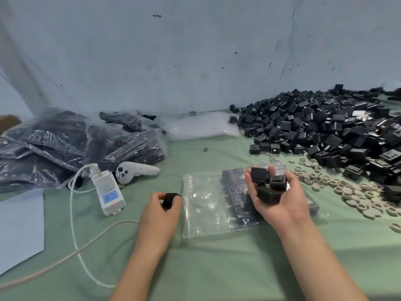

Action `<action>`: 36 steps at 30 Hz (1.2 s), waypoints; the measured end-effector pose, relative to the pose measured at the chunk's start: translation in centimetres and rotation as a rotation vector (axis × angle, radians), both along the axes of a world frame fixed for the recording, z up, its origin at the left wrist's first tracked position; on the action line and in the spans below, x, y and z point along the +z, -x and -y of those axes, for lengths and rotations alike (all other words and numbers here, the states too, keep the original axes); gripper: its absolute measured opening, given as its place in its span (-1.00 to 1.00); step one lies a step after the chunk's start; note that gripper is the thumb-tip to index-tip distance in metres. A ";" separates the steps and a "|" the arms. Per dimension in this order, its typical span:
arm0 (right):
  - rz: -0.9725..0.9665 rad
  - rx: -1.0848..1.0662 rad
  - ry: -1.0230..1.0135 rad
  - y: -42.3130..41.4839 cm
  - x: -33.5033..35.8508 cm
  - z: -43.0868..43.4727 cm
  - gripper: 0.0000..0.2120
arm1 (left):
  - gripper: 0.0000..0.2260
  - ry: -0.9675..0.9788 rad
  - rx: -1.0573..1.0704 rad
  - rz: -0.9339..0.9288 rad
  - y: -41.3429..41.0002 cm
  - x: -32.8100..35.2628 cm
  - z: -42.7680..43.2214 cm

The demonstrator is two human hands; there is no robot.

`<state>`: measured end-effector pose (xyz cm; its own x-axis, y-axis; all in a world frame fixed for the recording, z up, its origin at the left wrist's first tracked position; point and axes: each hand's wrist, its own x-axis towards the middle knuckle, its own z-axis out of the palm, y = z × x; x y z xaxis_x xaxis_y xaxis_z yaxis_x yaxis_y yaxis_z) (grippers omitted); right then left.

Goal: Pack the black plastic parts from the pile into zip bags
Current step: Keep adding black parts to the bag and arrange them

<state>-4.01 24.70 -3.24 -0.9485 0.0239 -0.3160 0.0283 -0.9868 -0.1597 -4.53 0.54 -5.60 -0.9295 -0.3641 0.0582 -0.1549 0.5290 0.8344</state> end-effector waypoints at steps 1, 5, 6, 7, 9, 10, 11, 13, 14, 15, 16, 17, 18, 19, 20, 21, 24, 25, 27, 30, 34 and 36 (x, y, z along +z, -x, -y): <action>0.002 -0.004 0.004 0.0 0.1 0.0 -0.73 | -0.82 0.096 -0.011 0.001 0.0 -0.1 0.1; 0.010 -0.010 -0.016 0.0 0.2 0.1 -0.75 | -0.62 0.343 -0.062 0.048 0.3 -0.2 0.4; 0.009 -0.004 -0.034 0.1 0.2 0.2 -0.75 | -0.58 0.377 -0.078 0.070 0.3 -0.3 0.5; 0.010 0.005 -0.056 0.2 0.3 0.1 -0.75 | -0.57 0.391 -0.093 0.084 0.4 -0.4 0.7; 0.021 0.027 -0.090 0.3 0.4 0.2 -0.74 | -0.57 0.396 -0.117 0.094 0.7 -0.3 1.0; 0.026 0.036 -0.100 0.4 0.4 0.2 -0.75 | -0.57 0.395 -0.127 0.098 0.8 -0.3 1.1; 0.028 0.044 -0.108 0.5 0.4 0.1 -0.75 | -0.58 0.394 -0.135 0.107 0.9 -0.2 1.3; 0.014 0.063 -0.123 0.5 0.1 -0.1 -0.76 | -0.59 0.405 -0.173 0.130 0.9 -0.1 1.7; 0.004 0.074 -0.127 0.5 0.0 -0.1 -0.77 | -0.59 0.413 -0.211 0.141 0.8 -0.1 2.0; 0.001 0.082 -0.126 0.4 0.0 -0.2 -0.77 | -0.59 0.421 -0.259 0.151 0.8 -0.2 2.3; 0.008 0.083 -0.120 0.4 0.0 -0.2 -0.78 | -0.59 0.426 -0.312 0.158 0.7 -0.2 2.6; 0.018 0.078 -0.115 0.4 0.1 -0.2 -0.78 | -0.57 0.429 -0.362 0.158 0.5 -0.3 3.0; 0.027 0.069 -0.114 0.5 0.2 -0.3 -0.77 | -0.55 0.432 -0.401 0.149 0.4 -0.3 3.3; 0.032 0.063 -0.120 0.5 0.4 -0.4 -0.76 | -0.55 0.438 -0.427 0.133 0.2 -0.3 3.7; 0.037 0.060 -0.134 0.6 0.6 -0.4 -0.76 | -0.57 0.447 -0.443 0.110 0.1 -0.4 4.0; 0.043 0.058 -0.150 0.6 0.8 -0.4 -0.76 | -0.62 0.454 -0.448 0.082 0.0 -0.3 4.2; 0.056 0.049 -0.176 0.7 1.0 -0.7 -0.77 | -0.83 0.425 -0.444 -0.021 0.2 -0.3 4.5; 0.060 0.042 -0.183 0.7 1.1 -0.7 -0.77 | -0.87 0.410 -0.442 -0.048 0.3 -0.4 4.4; 0.066 0.027 -0.193 0.6 1.2 -0.9 -0.77 | -0.92 0.389 -0.430 -0.097 0.7 -0.7 4.2; 0.053 0.018 -0.203 0.4 1.3 -1.2 -0.80 | -0.98 0.341 -0.371 -0.171 1.3 -1.1 3.4; 0.045 0.018 -0.204 0.2 1.3 -1.4 -0.80 | -0.95 0.339 -0.329 -0.244 2.0 -1.5 2.1; 0.041 0.016 -0.211 0.3 1.3 -1.4 -0.78 | -0.94 0.427 -0.339 -0.250 2.4 -1.7 1.8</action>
